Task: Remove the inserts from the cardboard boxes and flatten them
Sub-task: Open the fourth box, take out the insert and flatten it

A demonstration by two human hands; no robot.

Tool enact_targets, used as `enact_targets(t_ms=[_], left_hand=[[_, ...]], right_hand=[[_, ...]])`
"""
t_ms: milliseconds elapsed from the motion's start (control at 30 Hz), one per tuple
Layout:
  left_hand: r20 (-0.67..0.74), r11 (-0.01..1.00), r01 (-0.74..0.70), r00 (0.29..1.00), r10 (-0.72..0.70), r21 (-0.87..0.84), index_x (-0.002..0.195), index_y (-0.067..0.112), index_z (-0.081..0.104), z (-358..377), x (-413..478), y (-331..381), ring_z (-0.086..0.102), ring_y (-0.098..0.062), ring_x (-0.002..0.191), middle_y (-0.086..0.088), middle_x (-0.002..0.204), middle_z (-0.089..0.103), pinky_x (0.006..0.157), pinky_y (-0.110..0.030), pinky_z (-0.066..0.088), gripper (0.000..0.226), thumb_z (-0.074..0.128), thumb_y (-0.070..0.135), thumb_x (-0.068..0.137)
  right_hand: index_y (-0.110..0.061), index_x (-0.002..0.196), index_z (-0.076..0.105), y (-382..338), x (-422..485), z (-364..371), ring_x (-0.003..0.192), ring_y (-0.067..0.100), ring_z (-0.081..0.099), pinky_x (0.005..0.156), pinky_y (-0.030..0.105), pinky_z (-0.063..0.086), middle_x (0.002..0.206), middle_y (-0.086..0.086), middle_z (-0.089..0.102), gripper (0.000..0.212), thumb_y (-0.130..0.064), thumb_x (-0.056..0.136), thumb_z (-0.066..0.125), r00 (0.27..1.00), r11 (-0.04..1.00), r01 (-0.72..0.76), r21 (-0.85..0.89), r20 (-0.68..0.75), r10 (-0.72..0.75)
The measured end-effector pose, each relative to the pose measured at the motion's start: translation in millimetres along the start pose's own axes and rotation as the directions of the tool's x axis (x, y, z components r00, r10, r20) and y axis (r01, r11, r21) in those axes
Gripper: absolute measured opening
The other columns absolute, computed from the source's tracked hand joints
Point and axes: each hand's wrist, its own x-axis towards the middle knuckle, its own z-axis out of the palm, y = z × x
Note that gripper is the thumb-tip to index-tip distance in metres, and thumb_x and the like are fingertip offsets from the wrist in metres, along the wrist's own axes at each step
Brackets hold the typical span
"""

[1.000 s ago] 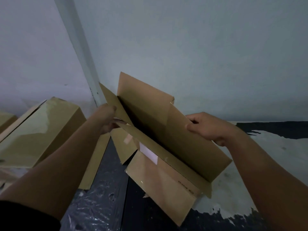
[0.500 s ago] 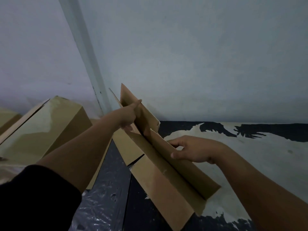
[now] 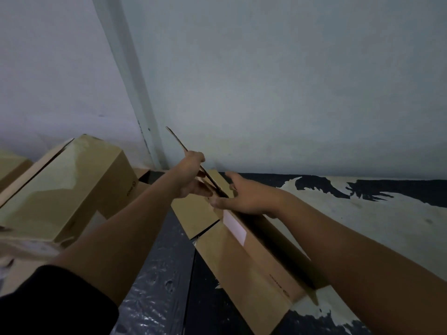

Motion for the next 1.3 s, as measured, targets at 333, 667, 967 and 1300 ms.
enact_targets(t_ms=[333, 667, 967, 1300], left_hand=[[0.065, 0.995, -0.077, 0.995, 0.073, 0.061, 0.143, 0.032, 0.029, 9.4, -10.6, 10.9, 0.061, -0.035, 0.102, -0.012, 0.127, 0.051, 0.093, -0.051, 0.049, 0.054, 0.037, 0.056, 0.095], [-0.157, 0.840, -0.421, 0.856, 0.493, 0.344, 0.148, 0.028, 0.026, -4.6, -2.0, -5.0, 0.036, -0.026, 0.136, -0.006, 0.151, 0.037, 0.112, -0.046, 0.029, 0.053, 0.027, 0.050, 0.100], [-0.074, 0.502, -0.542, 0.627, 0.776, 0.673, 0.147, 0.021, 0.033, 27.5, -16.4, -10.1, 0.015, -0.021, 0.146, -0.004, 0.158, 0.023, 0.119, -0.044, 0.012, 0.054, 0.032, 0.046, 0.099], [0.152, 0.432, -0.246, 0.959, 0.240, 0.868, 0.149, 0.038, 0.010, 76.6, 30.8, -123.8, -0.001, -0.037, 0.147, 0.003, 0.162, 0.001, 0.115, -0.059, 0.006, 0.072, 0.016, 0.073, 0.086]], right_hand=[[-0.015, 0.103, 0.055, -2.8, 54.0, 4.9, 0.093, 0.026, 0.060, 0.070, 0.032, 0.042, 0.103, 0.006, 0.062, 0.014, -0.022, 0.096, 0.046, 0.952, 0.926, -0.089, -0.367, -0.304, -0.028], [-0.015, 0.121, 0.060, -14.4, 12.1, -65.2, 0.107, 0.026, 0.059, 0.091, 0.034, 0.047, 0.121, 0.008, 0.063, 0.028, -0.021, 0.094, 0.055, 0.910, 0.991, 0.103, -0.088, -0.394, -0.129], [-0.023, 0.109, 0.063, 35.0, -18.9, -52.0, 0.093, 0.019, 0.069, 0.080, 0.034, 0.056, 0.104, 0.001, 0.071, 0.016, -0.019, 0.096, 0.055, 0.880, 0.761, 0.310, 0.570, -0.475, -0.003], [-0.017, 0.119, 0.060, 167.7, -23.8, 32.2, 0.095, 0.027, 0.068, 0.078, 0.040, 0.056, 0.107, 0.010, 0.070, 0.024, -0.025, 0.098, 0.052, 0.873, 0.569, 0.040, 0.821, -0.306, 0.379]])
